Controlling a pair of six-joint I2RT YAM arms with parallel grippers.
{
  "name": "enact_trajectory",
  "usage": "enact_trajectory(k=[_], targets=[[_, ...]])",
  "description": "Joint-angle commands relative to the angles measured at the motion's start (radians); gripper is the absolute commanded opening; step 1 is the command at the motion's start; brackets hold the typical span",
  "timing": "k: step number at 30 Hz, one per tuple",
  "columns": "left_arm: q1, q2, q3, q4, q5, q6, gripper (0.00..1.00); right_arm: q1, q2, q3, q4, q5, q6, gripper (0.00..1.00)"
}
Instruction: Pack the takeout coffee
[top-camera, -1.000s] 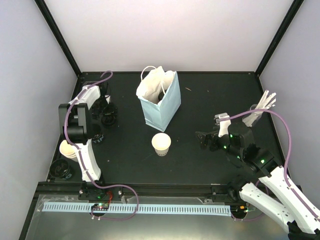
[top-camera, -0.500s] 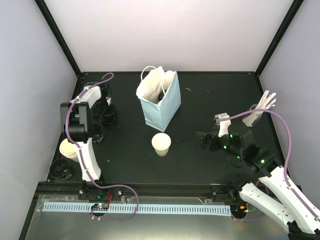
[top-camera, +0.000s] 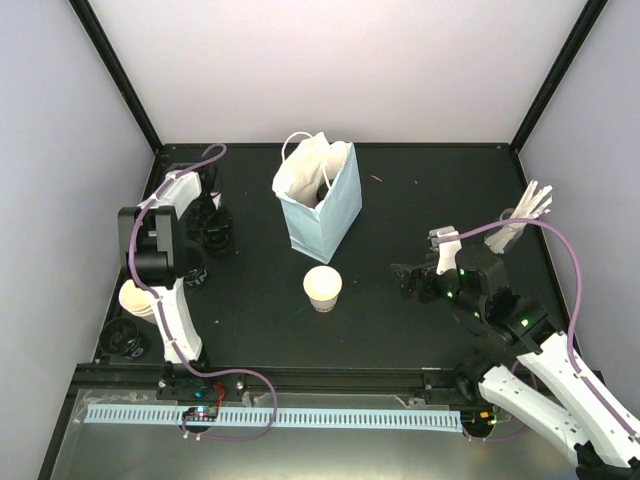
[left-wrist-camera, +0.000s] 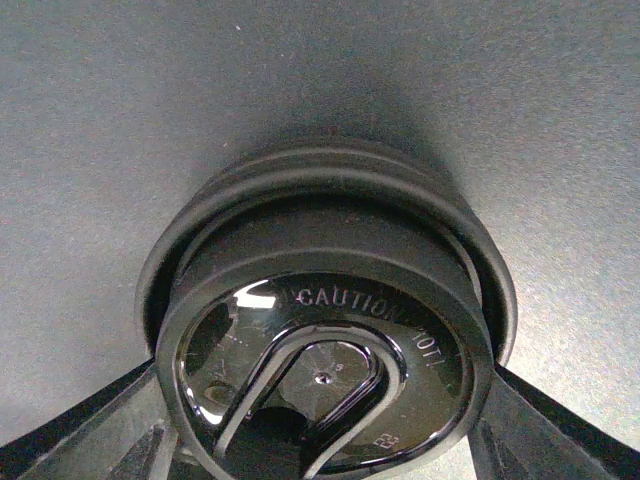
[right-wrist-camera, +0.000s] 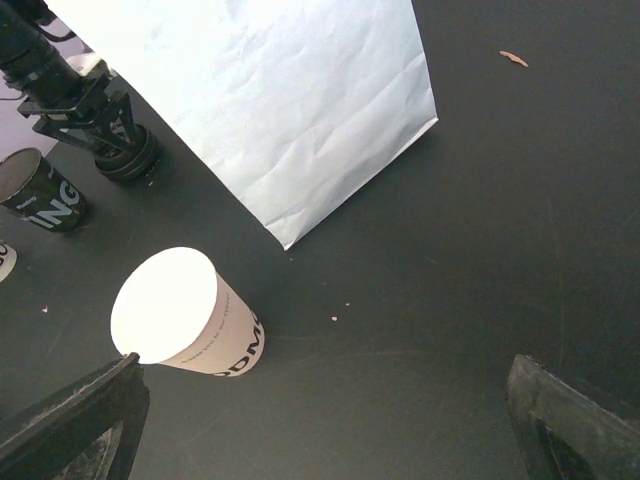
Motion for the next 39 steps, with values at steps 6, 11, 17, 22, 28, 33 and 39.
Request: enact_trajectory(k=[6, 11, 17, 22, 28, 33, 39], targets=[[-0.017, -0.155, 0.007, -0.077, -0.031, -0.027, 0.74, -0.004, -0.004, -0.006, 0.027, -0.018, -0.004, 1.0], [-0.018, -0.234, -0.005, -0.092, 0.029, -0.016, 0.74, -0.004, 0.019, -0.004, 0.039, -0.059, 0.001, 1.0], [-0.016, -0.356, -0.071, -0.071, 0.164, -0.001, 0.74, -0.004, 0.093, 0.003, 0.148, -0.295, 0.031, 1.0], [-0.019, -0.509, -0.155, -0.039, 0.344, -0.016, 0.73, 0.052, 0.221, 0.044, 0.292, -0.409, 0.082, 1.0], [-0.018, -0.732, -0.293, 0.01, 0.545, -0.076, 0.72, 0.254, 0.388, 0.161, 0.419, -0.315, 0.063, 1.0], [-0.018, -0.971, -0.506, 0.133, 0.816, -0.203, 0.67, 0.34, 0.525, 0.173, 0.633, -0.281, 0.134, 0.99], [-0.022, -1.148, -0.618, 0.161, 0.917, -0.293, 0.69, 0.397, 0.712, 0.229, 0.738, -0.23, 0.166, 0.99]])
